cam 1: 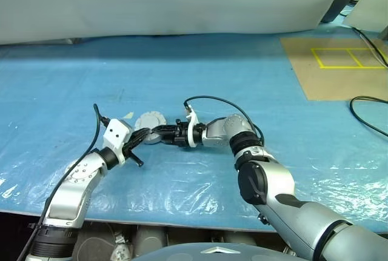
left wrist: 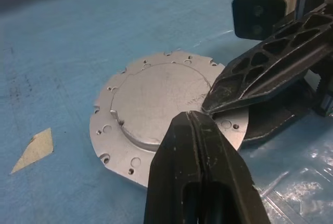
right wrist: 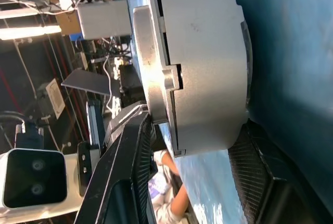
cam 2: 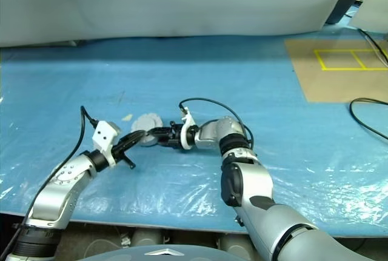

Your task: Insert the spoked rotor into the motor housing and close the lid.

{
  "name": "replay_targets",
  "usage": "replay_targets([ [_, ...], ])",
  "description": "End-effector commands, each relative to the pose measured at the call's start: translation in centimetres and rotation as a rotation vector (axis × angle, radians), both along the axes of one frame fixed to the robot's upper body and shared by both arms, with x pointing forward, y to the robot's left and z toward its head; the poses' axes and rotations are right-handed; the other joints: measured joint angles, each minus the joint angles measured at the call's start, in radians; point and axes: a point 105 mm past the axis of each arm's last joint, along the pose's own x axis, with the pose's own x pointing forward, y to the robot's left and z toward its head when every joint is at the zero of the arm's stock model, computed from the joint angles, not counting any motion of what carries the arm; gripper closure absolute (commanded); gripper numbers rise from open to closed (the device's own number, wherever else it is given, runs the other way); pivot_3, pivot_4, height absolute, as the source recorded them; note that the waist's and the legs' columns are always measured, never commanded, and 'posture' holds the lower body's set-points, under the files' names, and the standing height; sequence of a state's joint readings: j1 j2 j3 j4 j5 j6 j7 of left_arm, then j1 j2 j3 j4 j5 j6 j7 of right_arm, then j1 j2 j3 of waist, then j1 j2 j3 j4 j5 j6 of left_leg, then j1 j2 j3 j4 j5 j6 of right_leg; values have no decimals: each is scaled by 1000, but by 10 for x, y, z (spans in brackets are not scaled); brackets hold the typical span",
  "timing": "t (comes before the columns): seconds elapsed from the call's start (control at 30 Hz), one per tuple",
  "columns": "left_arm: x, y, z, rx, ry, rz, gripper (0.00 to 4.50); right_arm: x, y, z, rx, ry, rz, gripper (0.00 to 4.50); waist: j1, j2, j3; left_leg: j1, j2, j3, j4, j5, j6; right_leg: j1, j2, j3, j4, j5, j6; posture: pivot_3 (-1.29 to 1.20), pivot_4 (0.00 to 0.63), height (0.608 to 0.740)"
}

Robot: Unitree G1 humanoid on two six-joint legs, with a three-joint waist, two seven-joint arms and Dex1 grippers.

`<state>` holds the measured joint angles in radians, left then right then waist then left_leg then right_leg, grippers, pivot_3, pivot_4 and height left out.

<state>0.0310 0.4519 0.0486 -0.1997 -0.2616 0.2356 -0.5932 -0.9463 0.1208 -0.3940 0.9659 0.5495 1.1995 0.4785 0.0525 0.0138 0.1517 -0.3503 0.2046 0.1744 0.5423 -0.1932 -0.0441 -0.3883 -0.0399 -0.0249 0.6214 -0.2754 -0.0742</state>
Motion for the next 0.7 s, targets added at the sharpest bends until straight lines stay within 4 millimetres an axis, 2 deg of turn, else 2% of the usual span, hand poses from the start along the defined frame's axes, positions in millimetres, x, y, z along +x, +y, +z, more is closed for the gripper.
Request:
replay_targets([
  [0.03,4,16,-8,-18,14,111,4500,5,15,33,89,-139,38,2711,-1,-2,1,-1,0,0,0,0,0,-1,0,0,0,0,0,0,150,740],
  [0.17,11,34,11,-172,-58,262,4500,-3,23,45,114,-293,111,2754,-5,-5,3,-11,1,-1,2,0,0,-8,2,-1,1,4,6,0,150,740],
  [0.27,9,41,16,-237,-74,308,4500,-4,25,50,151,-317,111,2754,-6,-10,5,-20,1,-1,4,2,2,-15,3,-3,2,4,6,0,150,740],
  [0.47,6,50,19,-281,-82,353,4500,-3,29,52,164,-338,99,2754,-4,-16,8,-29,1,-3,11,1,1,-18,4,-9,2,4,6,0,150,740],
  [0.6,2,61,27,-387,-107,403,4500,-2,31,61,200,-364,91,3439,-4,-17,10,-30,1,-5,12,-1,-2,-18,3,-10,3,6,8,0,150,740],
  [0.7,-1,65,31,-445,-113,422,4500,0,32,67,228,-365,81,3442,-3,-18,10,-29,2,-6,15,-1,-2,-16,3,-10,4,6,8,0,150,740],
])
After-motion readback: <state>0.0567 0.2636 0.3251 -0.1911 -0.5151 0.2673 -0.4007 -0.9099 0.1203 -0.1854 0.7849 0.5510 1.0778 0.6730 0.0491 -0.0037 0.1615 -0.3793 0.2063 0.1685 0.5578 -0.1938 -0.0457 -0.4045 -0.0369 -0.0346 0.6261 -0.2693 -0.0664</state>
